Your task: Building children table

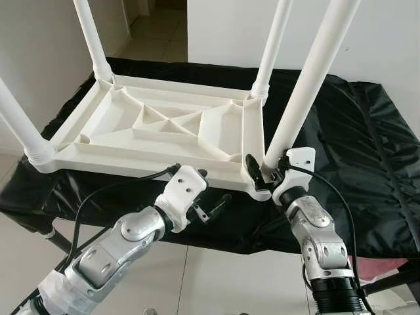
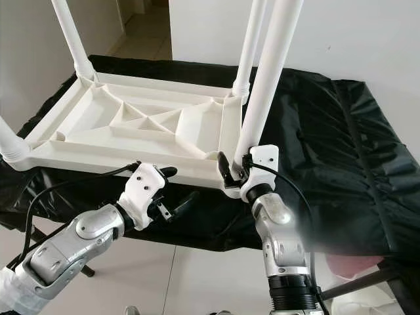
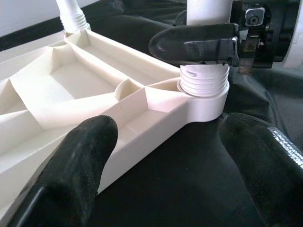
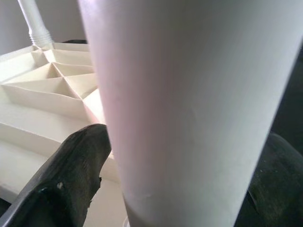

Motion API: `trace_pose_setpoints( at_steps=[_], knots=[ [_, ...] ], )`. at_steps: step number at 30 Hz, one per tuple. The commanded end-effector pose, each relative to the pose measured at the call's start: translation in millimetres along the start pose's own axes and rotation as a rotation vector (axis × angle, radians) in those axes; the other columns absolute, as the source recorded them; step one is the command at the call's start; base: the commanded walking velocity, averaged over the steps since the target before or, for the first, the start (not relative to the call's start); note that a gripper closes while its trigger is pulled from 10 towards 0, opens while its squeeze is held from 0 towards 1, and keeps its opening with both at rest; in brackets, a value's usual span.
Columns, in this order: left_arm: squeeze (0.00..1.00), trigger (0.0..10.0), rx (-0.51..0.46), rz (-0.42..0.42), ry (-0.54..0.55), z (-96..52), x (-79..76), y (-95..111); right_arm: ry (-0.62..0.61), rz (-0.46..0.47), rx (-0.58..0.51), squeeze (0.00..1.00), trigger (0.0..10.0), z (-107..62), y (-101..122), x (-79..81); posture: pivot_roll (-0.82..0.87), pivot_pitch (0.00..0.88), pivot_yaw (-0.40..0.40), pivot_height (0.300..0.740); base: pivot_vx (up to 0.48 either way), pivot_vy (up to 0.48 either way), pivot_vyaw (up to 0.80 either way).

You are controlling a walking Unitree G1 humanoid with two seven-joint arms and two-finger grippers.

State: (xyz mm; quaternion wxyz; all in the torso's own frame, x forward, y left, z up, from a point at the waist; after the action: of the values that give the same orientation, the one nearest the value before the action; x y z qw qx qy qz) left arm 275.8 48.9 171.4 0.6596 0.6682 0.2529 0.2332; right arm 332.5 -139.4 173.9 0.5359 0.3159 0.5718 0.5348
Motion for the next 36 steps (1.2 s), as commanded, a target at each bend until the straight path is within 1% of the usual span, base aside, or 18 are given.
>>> trace_pose_setpoints(
  at_steps=[1, 3, 10, 13, 14, 18, 19, 21, 23, 26, 28, 30, 32, 36],
  knots=[
    [0.0, 10.0, 0.058, 0.016, -0.2, -1.4, -12.8, -5.4, 0.032, 0.0, -0.011, 0.0, 10.0, -2.0, -2.3, 0.8, -0.01, 0.098, 0.013, 0.74, 0.0, 0.0, 0.0],
    [0.0, 10.0, 0.057, 0.019, -0.201, -0.2, -12.0, -4.9, 0.066, -0.011, -0.021, 0.0, 10.0, -4.0, -3.9, 0.4, -0.01, 0.099, 0.016, 0.74, 0.0, 0.0, 0.0],
    [0.0, 10.0, 0.066, 0.02, -0.199, 0.6, -12.3, -5.5, 0.092, -0.044, -0.024, 0.0, 10.0, -4.6, -7.4, -3.6, -0.01, 0.101, 0.018, 0.74, 0.0, 0.0, 0.0],
    [0.0, 10.0, 0.076, 0.007, -0.196, -0.2, -12.4, -6.8, 0.107, -0.054, -0.038, 0.0, 10.0, -3.6, -7.5, -4.5, -0.01, 0.102, 0.019, 0.74, 0.0, 0.0, 0.0],
    [0.0, 10.0, 0.086, 0.001, -0.187, -0.2, -12.0, -8.1, 0.14, -0.063, -0.051, 0.0, 10.0, -2.7, -6.7, -3.1, -0.01, 0.096, 0.016, 0.74, 0.0, 0.0, 0.0],
    [0.0, 10.0, 0.095, -0.007, -0.181, 1.7, -11.4, -8.1, 0.176, -0.074, -0.054, 0.0, 10.0, -0.3, -6.7, -2.3, -0.01, 0.088, 0.008, 0.74, 0.0, 0.0, 0.0],
    [0.0, 10.0, 0.112, -0.035, -0.192, 2.6, -11.6, -8.7, 0.189, -0.086, -0.059, 0.0, 10.0, 1.3, -6.2, -2.2, -0.01, 0.086, 0.007, 0.74, 0.0, 0.0, 0.0],
    [0.0, 10.0, 0.116, -0.046, -0.193, 3.5, -11.2, -8.7, 0.208, -0.088, -0.064, 0.0, 10.0, 2.3, -5.4, -0.9, -0.01, 0.087, 0.006, 0.74, 0.0, 0.0, 0.0],
    [0.0, 10.0, 0.106, -0.022, -0.192, 4.7, -11.3, -8.1, 0.232, -0.1, -0.068, 0.0, 10.0, 3.2, -5.8, 0.6, -0.01, 0.087, 0.009, 0.74, 0.0, 0.0, 0.0],
    [0.0, 10.0, 0.102, -0.008, -0.195, 5.2, -11.8, -8.1, 0.24, -0.108, -0.067, 0.0, 10.0, 3.5, -6.4, 0.8, -0.01, 0.087, 0.009, 0.74, 0.0, 0.0, 0.0],
    [0.0, 10.0, 0.101, 0.0, -0.21, 5.8, -15.9, -8.9, 0.256, -0.134, -0.066, 0.0, 10.0, 6.9, -7.7, 0.1, -0.02, 0.092, 0.009, 0.74, 0.0, 0.0, 0.0],
    [0.0, 10.0, 0.099, 0.009, -0.223, 5.4, -19.7, -8.6, 0.269, -0.138, -0.071, 0.0, 10.0, 9.3, -7.6, -1.3, -0.01, 0.092, 0.01, 0.74, 0.0, 0.0, 0.0],
    [0.0, 10.0, 0.084, 0.038, -0.219, 6.5, -20.1, -8.6, 0.291, -0.153, -0.068, 0.0, 10.0, 11.0, -10.2, -2.0, -0.01, 0.086, 0.015, 0.74, 0.0, 0.0, 0.0],
    [0.0, 10.0, 0.08, 0.034, -0.214, 7.1, -21.3, -9.5, 0.3, -0.165, -0.065, 0.0, 10.0, 12.0, -13.5, -3.2, -0.01, 0.084, 0.017, 0.74, 0.0, 0.0, 0.0]
  ],
)
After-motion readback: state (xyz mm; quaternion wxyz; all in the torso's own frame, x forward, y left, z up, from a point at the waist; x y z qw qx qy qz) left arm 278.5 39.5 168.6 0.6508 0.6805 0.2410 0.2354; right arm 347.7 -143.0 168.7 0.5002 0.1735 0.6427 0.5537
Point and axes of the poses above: a point about 5 cm out from each wrist's last joint towards the gripper, its own z axis pointing out of the wrist towards the gripper, its own y axis along the axis of the wrist's last joint, x = y × z, the point moved 3 cm from there along z, pointing out of the wrist towards the gripper, and after that the axes turned 15 degrees about -z, right-handed, at the moved point
